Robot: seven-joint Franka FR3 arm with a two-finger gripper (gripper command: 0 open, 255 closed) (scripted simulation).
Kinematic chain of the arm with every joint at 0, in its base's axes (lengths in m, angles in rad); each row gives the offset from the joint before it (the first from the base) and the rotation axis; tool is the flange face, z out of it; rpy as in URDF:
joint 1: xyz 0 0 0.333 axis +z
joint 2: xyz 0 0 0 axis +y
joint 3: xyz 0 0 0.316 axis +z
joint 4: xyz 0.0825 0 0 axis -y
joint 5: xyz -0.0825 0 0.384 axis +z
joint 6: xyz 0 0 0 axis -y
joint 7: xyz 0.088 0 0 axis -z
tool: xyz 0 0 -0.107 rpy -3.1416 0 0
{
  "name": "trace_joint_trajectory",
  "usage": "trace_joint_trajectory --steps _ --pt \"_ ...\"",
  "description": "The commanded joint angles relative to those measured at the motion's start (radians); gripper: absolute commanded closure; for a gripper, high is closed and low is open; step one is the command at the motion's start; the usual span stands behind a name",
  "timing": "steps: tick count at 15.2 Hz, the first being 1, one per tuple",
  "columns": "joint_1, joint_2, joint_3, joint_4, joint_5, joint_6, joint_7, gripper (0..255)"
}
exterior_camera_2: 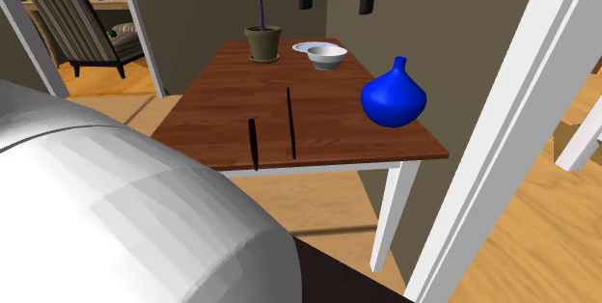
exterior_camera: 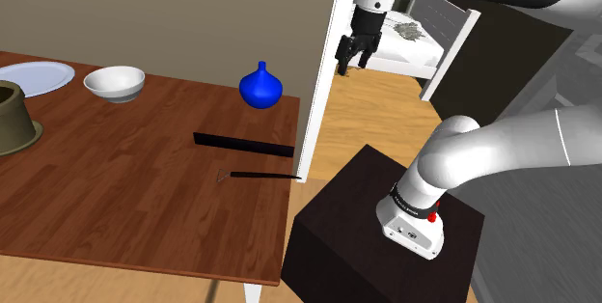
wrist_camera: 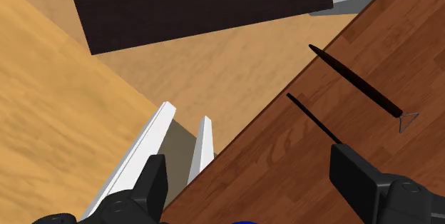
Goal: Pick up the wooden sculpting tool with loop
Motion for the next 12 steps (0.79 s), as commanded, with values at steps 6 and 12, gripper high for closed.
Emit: trace_joint_trajectory --steps 6,12 --pt "0.066 0.058 0.031 -0.097 0.020 0.181 -0.069 0" --pt "0.145 0.166 0.072 -0.181 0.043 0.405 -0.151 0"
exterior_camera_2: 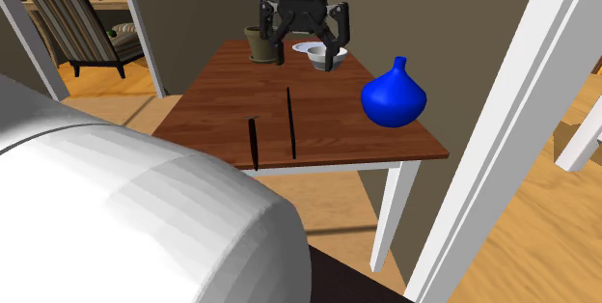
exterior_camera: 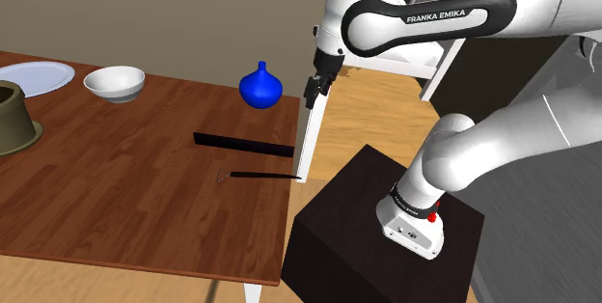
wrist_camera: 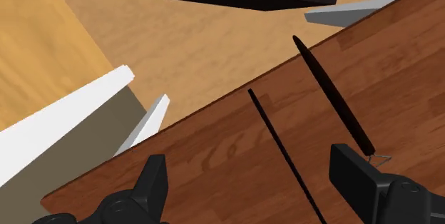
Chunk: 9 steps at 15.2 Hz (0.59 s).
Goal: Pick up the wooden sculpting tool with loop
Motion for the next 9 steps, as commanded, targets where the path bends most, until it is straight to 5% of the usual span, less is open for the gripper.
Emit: trace_joint_trajectory --steps 1,9 --pt "0.027 0.041 0.015 -0.024 0.008 0.078 -0.027 0" --pt "0.123 0.255 0.080 -0.073 0.021 0.382 -0.128 0"
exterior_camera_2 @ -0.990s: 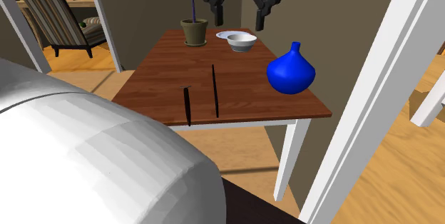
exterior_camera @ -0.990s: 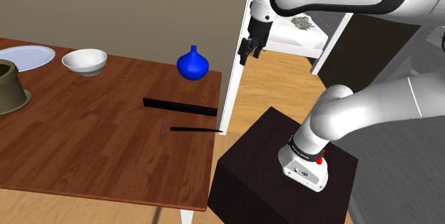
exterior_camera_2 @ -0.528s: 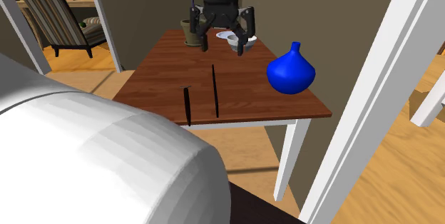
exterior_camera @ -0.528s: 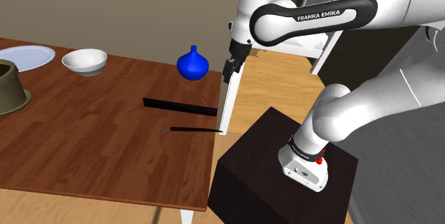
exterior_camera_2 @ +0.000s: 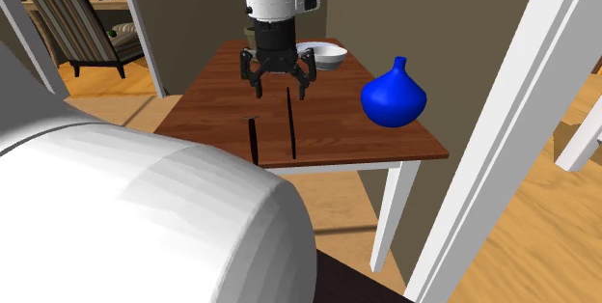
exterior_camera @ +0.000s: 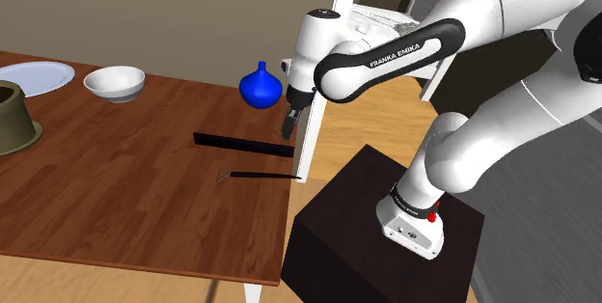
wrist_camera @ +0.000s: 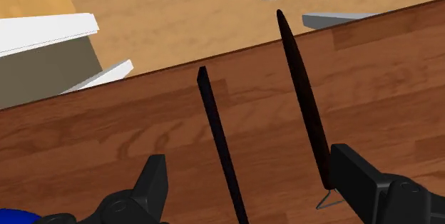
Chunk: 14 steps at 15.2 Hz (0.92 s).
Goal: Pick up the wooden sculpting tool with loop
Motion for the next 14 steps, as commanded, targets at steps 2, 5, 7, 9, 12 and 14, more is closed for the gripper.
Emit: trace_joint_trajectory --steps 2,5,7,9,12,14 --pt "0.035 0.097 0.033 -0.006 -0.001 0.121 -0.027 0" --pt "0.060 0.196 0.062 -0.003 -0.017 0.230 -0.053 0" --pt "0.073 0.265 0.083 0.005 -0.037 0.301 -0.064 0" --pt "0.083 0.336 0.103 0.016 -0.071 0.369 -0.066 0" --pt "0.084 0.400 0.112 0.019 -0.115 0.431 -0.046 0" --pt "0.082 0.430 0.110 0.017 -0.141 0.462 -0.027 0"
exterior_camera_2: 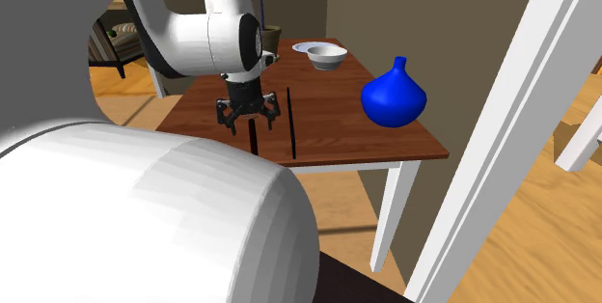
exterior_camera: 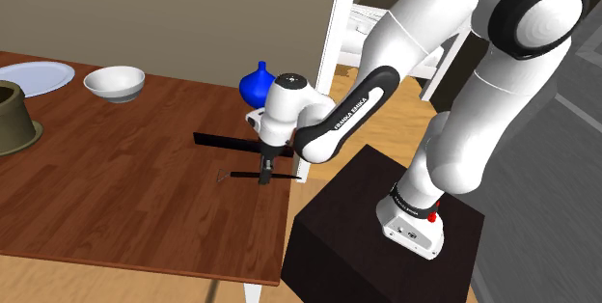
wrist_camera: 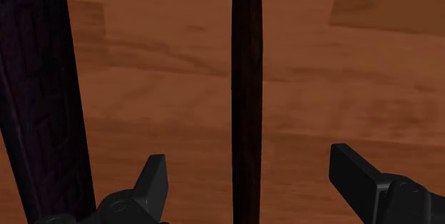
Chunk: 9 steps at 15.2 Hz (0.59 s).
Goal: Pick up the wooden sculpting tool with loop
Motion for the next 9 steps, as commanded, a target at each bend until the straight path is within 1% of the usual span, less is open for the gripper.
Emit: trace_joint_trajectory --steps 1,4,6,7,9 --pt "-0.001 0.029 -0.002 -0.002 -0.026 0.031 0.018 0" --pt "0.001 0.070 -0.012 -0.001 -0.067 0.069 0.049 0" --pt "0.001 0.070 -0.013 -0.001 -0.067 0.069 0.049 0" --pt "0.001 0.070 -0.012 -0.001 -0.067 0.068 0.049 255" --pt "0.001 0.069 -0.012 -0.001 -0.066 0.068 0.048 255"
